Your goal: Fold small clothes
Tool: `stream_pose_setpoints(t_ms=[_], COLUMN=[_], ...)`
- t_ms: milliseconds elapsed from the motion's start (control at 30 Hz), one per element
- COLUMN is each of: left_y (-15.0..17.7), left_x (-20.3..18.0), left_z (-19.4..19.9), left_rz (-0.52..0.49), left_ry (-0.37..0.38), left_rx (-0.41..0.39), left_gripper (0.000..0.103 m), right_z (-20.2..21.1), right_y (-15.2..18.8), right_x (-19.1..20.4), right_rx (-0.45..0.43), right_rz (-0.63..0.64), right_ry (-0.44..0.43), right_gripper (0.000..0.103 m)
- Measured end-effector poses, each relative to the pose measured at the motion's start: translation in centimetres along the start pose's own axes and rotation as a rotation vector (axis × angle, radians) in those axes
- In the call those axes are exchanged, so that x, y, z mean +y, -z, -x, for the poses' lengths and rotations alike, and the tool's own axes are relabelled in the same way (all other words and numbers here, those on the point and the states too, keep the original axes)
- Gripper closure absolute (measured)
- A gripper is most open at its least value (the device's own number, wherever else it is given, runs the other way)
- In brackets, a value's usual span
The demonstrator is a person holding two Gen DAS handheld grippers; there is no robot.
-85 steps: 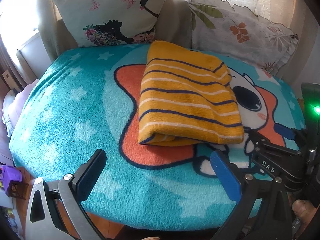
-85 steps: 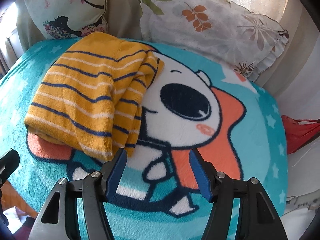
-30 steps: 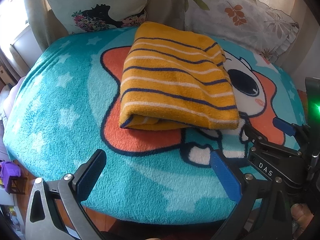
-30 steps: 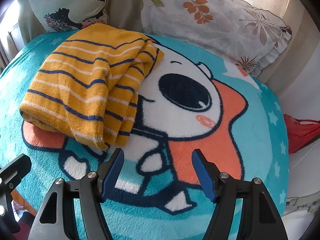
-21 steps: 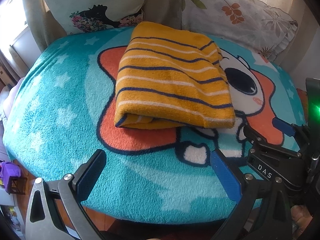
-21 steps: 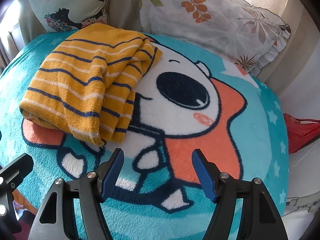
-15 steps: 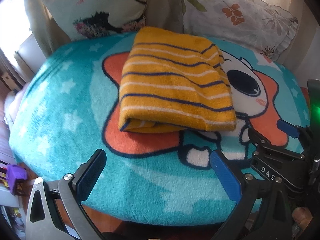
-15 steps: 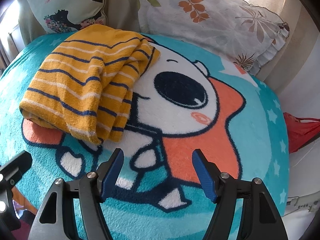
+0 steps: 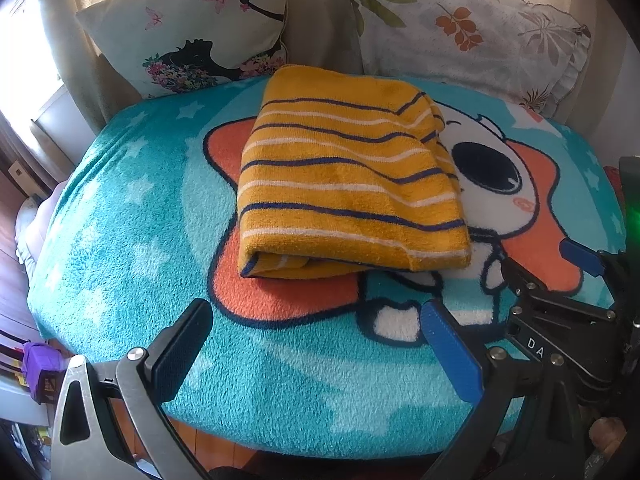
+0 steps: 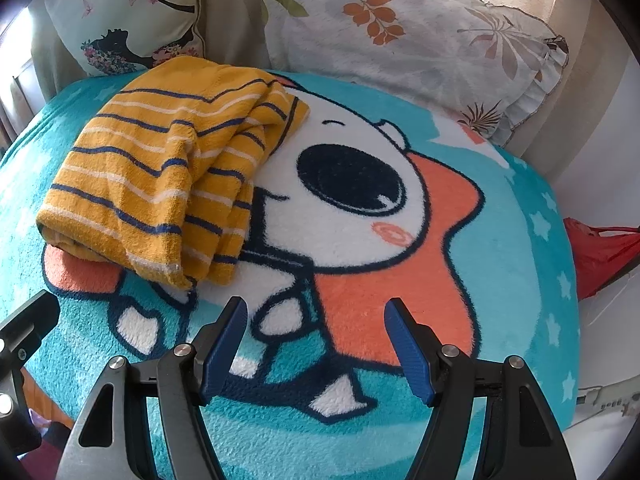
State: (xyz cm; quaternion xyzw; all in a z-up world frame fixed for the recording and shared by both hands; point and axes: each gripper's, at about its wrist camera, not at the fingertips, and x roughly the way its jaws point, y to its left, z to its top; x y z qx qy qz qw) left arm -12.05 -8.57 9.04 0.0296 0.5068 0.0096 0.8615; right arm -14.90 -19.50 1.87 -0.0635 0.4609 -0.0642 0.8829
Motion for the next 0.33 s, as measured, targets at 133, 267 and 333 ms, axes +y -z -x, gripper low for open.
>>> stream_pose_setpoints(t_ms=[133,267,333], left_y=[-0.2,-0.5,-0.6], left_x=[0.3,0.8,1.1], left_z=[-0.3,-0.5,-0.8], left_rz=[-0.003,-0.009,-0.012], left_ry=[0.006,0.017,0.023], left_rx=[0.004,0.001,0.006], left_gripper=[0.0,0.0,0.0], right_z=[0.0,-0.2,-0.4], right_y=[-0.1,-0.5,-0.7], right_x=[0.5,1.0,1.2], right_rx=[0.0,0.006,0.01], right_rz=[0.002,-0.002,-0.004], right_ry=[0.004,0.004,0.002], right_gripper=[0.028,0.028,0.028])
